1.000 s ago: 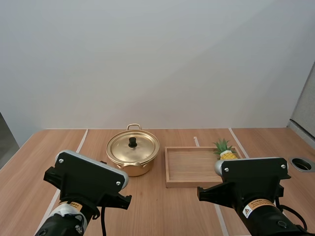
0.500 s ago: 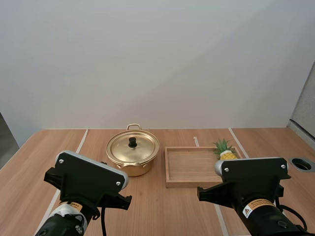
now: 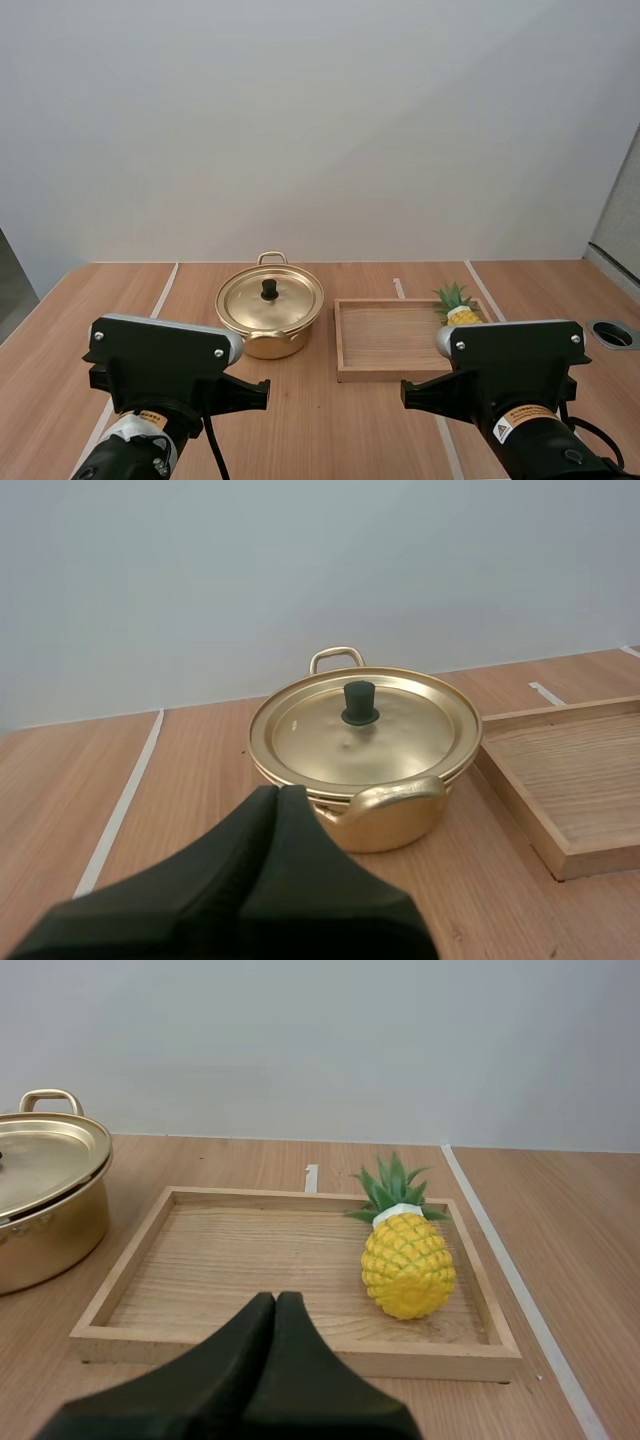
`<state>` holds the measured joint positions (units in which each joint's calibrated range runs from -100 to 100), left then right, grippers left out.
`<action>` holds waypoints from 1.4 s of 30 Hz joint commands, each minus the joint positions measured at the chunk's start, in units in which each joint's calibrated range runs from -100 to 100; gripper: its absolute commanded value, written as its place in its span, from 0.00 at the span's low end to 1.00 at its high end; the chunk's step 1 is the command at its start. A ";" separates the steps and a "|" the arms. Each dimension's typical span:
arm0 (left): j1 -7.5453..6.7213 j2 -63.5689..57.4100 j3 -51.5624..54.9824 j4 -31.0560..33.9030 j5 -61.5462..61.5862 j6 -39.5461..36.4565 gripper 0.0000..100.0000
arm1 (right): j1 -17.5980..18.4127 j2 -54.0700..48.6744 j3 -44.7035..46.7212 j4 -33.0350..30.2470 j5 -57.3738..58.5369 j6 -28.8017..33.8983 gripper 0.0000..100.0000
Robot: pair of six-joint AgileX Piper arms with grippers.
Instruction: Open the pot, put the grape inside, and close it
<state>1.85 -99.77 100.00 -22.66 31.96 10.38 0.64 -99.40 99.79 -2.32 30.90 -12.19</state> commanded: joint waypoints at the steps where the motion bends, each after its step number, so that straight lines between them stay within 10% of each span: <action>1: -0.15 -0.23 0.00 -0.72 0.48 -0.63 0.00 | 0.03 -0.13 0.21 0.04 -1.35 0.11 0.00; 13: -1.12 -0.23 0.00 22.66 -1.94 -22.03 0.00 | 0.03 -0.13 0.21 0.04 -1.35 0.11 0.00; 42: -1.90 -0.23 0.00 23.14 -2.29 -22.46 0.00 | 0.03 -0.13 0.21 0.04 -1.35 0.11 0.00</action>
<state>0.16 -99.77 100.00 0.00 31.44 -11.61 0.64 -99.40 99.79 -2.32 30.90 -12.19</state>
